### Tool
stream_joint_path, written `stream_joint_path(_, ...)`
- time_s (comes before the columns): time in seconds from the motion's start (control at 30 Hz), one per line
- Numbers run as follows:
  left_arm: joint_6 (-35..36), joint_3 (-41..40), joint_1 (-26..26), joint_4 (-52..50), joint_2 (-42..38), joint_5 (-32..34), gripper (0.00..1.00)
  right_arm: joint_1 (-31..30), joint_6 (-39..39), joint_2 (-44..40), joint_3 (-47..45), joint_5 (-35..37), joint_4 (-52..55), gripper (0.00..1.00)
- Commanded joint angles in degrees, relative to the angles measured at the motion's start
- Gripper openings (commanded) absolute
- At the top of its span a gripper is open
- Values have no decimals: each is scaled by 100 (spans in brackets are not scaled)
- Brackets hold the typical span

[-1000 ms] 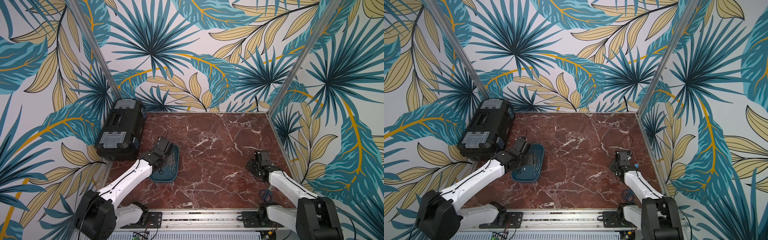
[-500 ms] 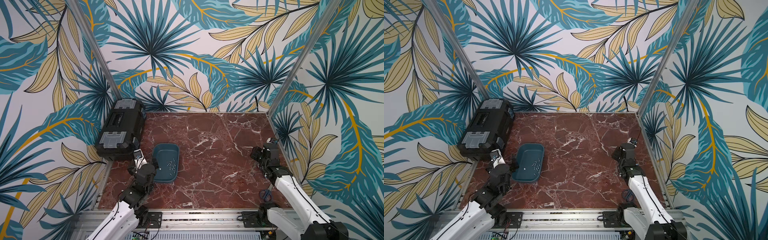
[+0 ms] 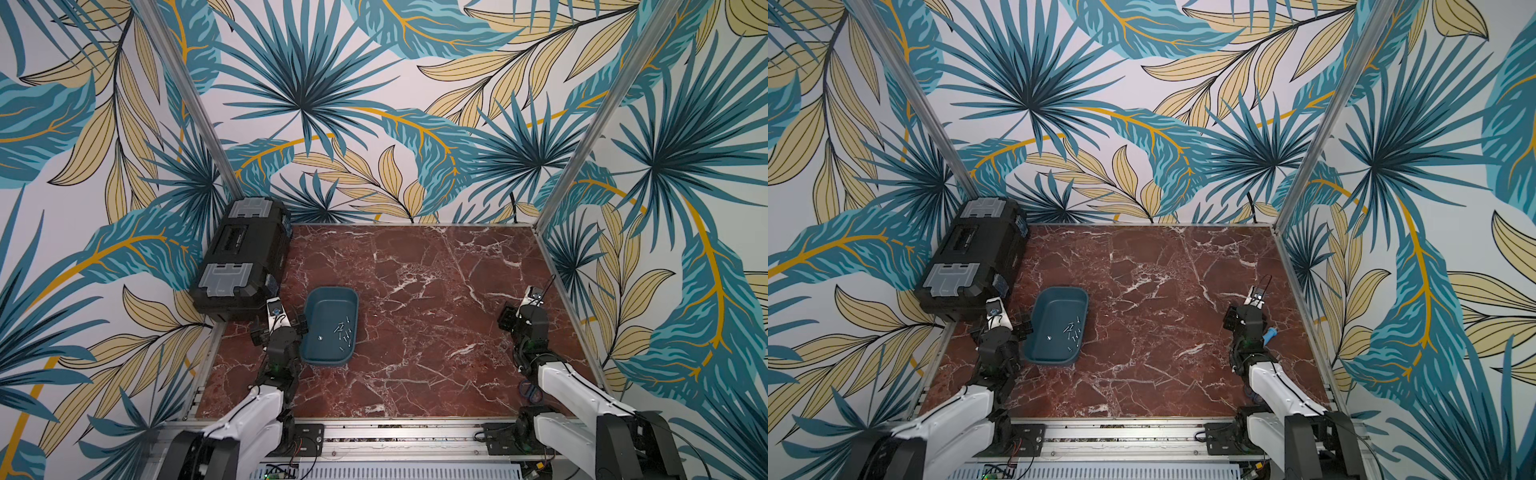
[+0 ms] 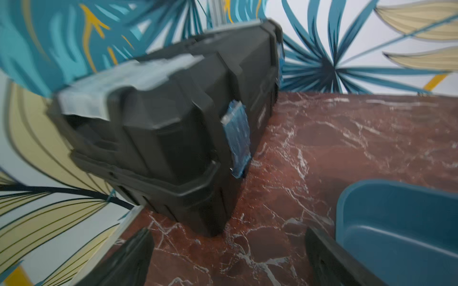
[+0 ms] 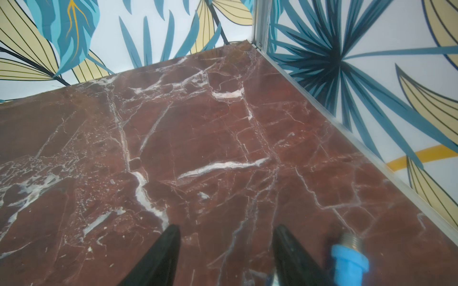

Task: Put the screws on the desktop into the storage box
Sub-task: Reset both arms

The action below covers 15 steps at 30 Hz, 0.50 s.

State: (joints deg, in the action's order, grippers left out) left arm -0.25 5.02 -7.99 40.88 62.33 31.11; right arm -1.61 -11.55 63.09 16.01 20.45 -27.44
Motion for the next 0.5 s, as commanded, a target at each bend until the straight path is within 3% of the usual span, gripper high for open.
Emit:
stream_joint_path(0.0, 401, 566, 69, 1789, 1113, -970, 100, -9, 395, 428, -137, 188, -1631, 65)
stream_joint_path(0.07, 417, 725, 96, 1816, 1513, -1481, 100, -15, 526, 743, -55, 176, -1926, 65)
stream_joint_path(0.1, 487, 680, 87, 2317, 1902, -1650, 100, -21, 571, 870, -54, 128, -2140, 65)
stream_joint_path(0.17, 499, 697, 95, 2644, 2261, -1700, 100, -12, 544, 1254, -106, 61, -2642, 65)
stream_joint_path(0.3, 810, 1095, 104, 2024, 2472, -2423, 100, -90, 876, 2616, -178, -205, -4381, 66)
stream_joint_path(0.37, 751, 1273, 100, 1496, 2358, -2389, 100, -104, 682, 2157, 185, -240, -2939, 66)
stream_joint_path(0.47, 512, 1762, 139, 777, 2495, -1924, 100, -121, 830, 2366, 593, -293, -2497, 67)
